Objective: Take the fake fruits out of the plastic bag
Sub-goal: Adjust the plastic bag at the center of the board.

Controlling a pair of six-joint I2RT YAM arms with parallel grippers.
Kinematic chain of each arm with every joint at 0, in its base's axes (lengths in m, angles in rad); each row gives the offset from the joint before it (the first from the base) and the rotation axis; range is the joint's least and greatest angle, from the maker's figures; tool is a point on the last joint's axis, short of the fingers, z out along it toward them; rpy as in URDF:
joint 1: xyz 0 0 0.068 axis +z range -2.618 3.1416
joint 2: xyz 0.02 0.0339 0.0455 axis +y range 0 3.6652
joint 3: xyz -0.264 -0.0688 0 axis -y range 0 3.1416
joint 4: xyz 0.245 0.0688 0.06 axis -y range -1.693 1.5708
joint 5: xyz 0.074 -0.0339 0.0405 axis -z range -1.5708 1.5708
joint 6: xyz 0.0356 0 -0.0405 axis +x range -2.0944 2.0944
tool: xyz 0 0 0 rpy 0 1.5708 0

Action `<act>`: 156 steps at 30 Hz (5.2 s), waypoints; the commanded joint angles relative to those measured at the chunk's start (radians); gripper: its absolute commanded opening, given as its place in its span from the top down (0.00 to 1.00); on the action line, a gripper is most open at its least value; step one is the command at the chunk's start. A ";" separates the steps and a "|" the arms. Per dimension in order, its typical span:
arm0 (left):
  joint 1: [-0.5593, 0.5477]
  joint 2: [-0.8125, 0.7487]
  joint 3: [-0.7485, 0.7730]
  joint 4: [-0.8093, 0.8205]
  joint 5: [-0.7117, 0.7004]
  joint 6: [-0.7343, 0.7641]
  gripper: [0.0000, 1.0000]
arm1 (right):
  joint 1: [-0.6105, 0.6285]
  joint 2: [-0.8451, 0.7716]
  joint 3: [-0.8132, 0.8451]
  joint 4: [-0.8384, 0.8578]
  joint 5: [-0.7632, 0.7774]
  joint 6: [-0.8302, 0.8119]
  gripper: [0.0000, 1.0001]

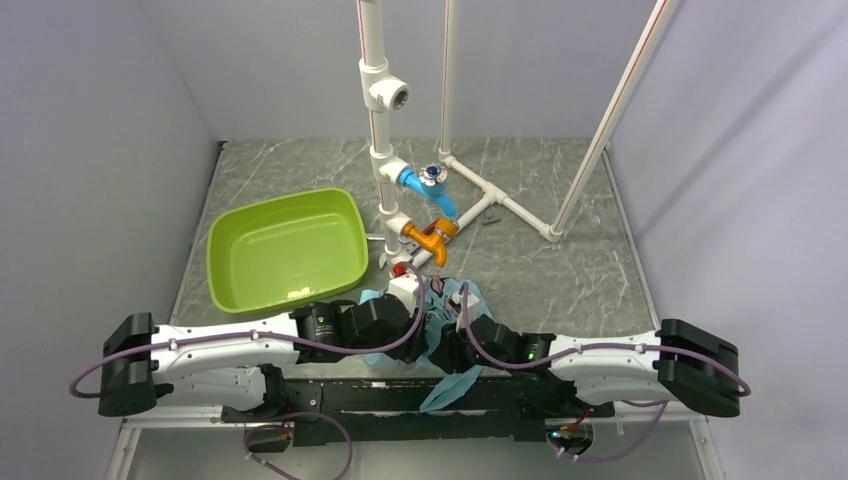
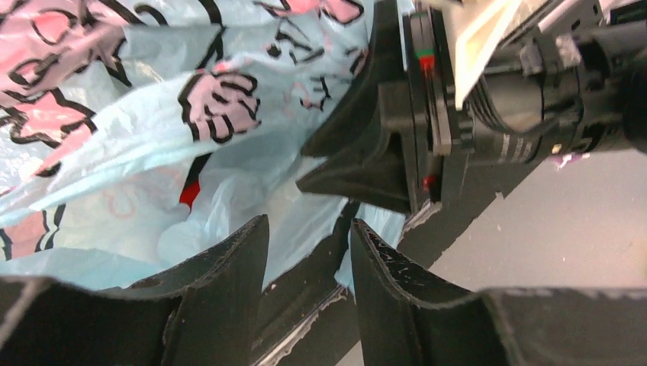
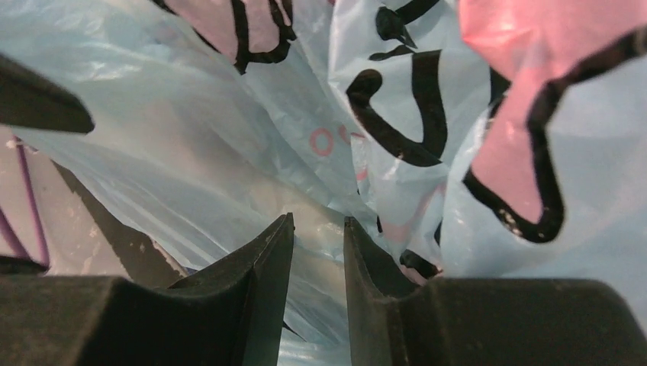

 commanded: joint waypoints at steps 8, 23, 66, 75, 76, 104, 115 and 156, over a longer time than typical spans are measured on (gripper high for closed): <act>-0.003 0.065 0.045 0.200 -0.009 0.031 0.54 | 0.014 -0.091 -0.049 0.073 0.036 0.075 0.71; -0.015 0.312 0.124 0.079 -0.168 0.087 0.60 | 0.015 -0.256 -0.043 -0.084 0.124 0.127 0.99; 0.022 0.056 0.095 0.086 0.200 0.301 0.37 | -0.008 -0.166 0.121 -0.066 0.041 0.016 0.34; -0.053 0.014 0.077 0.176 0.123 0.352 0.33 | -0.081 -0.222 0.111 -0.133 0.012 -0.021 0.16; -0.054 0.005 0.074 0.179 0.113 0.341 0.33 | -0.082 -0.222 0.112 -0.136 0.017 -0.022 0.15; -0.097 -0.241 0.028 -0.236 -0.278 -0.153 0.30 | -0.041 -0.090 0.118 0.174 -0.170 0.083 0.61; -0.064 -0.150 -0.007 -0.336 -0.321 -0.306 0.27 | -0.034 0.137 0.142 0.299 -0.057 0.114 0.47; 0.046 -0.041 0.049 -0.551 -0.141 -0.262 0.16 | 0.143 0.226 0.062 0.479 0.001 0.009 0.70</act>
